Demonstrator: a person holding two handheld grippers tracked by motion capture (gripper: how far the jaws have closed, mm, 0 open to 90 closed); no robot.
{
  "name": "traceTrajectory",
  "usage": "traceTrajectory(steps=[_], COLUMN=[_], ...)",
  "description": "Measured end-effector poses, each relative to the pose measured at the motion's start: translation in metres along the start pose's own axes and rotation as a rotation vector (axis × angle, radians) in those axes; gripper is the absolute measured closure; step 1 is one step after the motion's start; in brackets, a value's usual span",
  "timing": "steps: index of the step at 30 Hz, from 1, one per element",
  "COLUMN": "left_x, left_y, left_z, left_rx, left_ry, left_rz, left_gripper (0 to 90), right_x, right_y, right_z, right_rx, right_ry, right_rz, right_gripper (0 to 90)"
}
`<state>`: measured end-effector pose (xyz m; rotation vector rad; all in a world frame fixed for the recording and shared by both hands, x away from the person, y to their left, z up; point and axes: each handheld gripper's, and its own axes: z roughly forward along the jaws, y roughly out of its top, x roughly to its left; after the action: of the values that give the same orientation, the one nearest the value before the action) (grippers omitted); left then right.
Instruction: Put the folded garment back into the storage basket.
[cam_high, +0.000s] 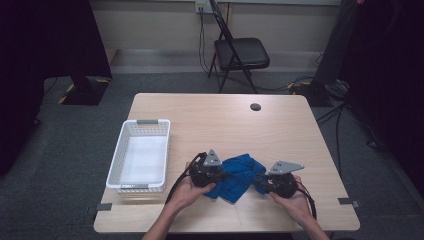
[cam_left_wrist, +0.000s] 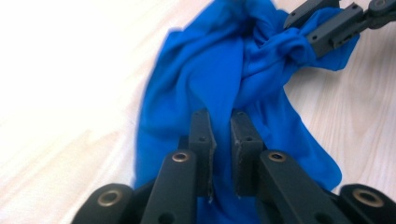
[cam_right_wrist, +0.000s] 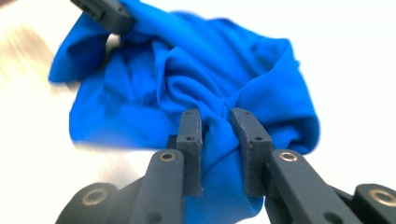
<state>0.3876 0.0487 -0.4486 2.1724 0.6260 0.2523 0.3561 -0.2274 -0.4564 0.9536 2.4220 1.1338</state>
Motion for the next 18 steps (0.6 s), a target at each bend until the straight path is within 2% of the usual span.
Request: traceTrajectory(steps=[4,10,14,18], left_x=[0.004,0.01,0.016,0.022], left_y=[0.0,0.0,-0.004,-0.011], left_z=[-0.006,-0.01,-0.007,0.0], left_rx=[-0.018,-0.019,0.015,0.074], left_ry=[0.019,0.058,0.089,0.1], left_rz=[-0.015,-0.039,-0.077,-0.109], left_gripper=[83.8,84.0,84.0,84.0], right_x=[-0.01,-0.029,-0.043,-0.053], right_y=[0.005,0.002,-0.002,-0.009], right_z=[-0.013,-0.026,-0.03,-0.029], right_rx=[-0.061,-0.113,-0.115,-0.075], right_ry=[-0.028,-0.105,-0.142,-0.173], right_rz=[0.028,0.096,0.142,0.171], right_gripper=[75.9,77.5,78.1,78.1])
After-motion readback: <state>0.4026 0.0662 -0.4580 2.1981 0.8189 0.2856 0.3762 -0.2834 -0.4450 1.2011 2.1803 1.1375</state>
